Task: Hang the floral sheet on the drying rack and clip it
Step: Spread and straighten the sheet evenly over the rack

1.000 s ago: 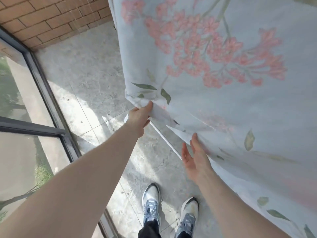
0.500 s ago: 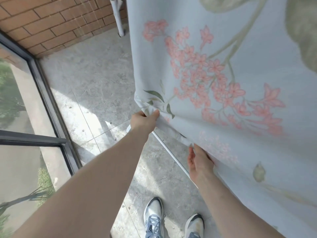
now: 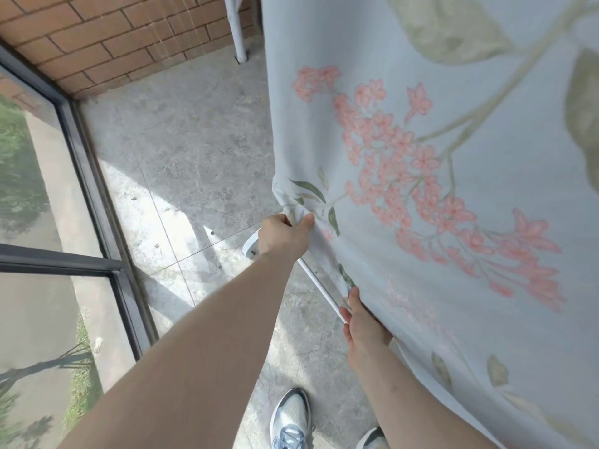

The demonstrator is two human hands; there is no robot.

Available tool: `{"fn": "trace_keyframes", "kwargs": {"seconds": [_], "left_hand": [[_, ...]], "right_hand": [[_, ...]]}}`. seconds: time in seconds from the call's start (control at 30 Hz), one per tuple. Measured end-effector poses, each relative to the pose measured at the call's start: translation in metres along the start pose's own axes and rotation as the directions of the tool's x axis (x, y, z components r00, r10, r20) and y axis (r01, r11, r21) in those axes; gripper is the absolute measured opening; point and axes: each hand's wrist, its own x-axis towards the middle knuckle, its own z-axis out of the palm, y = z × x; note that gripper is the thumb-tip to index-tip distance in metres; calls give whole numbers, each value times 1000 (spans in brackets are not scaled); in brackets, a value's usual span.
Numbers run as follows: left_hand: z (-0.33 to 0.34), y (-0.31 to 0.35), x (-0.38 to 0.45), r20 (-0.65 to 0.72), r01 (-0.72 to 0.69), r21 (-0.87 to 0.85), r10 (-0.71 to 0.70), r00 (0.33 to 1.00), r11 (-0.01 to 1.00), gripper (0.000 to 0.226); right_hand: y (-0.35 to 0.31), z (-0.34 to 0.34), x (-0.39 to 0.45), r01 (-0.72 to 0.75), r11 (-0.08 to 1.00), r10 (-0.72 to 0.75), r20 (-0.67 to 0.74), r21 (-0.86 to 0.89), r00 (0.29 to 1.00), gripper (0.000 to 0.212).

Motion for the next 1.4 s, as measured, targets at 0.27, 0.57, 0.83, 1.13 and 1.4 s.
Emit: {"fn": "trace_keyframes", "kwargs": {"seconds": [0.27,0.57,0.83,1.13,1.4], "left_hand": [[7,-10,4,-25,19,65,-18,1000,998,48],[-15,-42,-43,48,88,110,-94,994,990,63],[-22,-64,-136,154,-23,267,-20,988,963,55],[27,-129,-261,214,17,145,-48,976,989,46],[112,-168,-364,365,70,68,-91,927,995,57]], "right_hand": [[11,1,20,-13,1000,13,29,3,999,27],[24,-65,-8,34,944,53,252,-329,966,62],[27,-171,-56,227,848,-89,293,-479,952,53],[60,-278,-84,247,861,-112,308,-444,945,48],[82,-383,-78,83,977,-69,75,-199,995,70]]}}
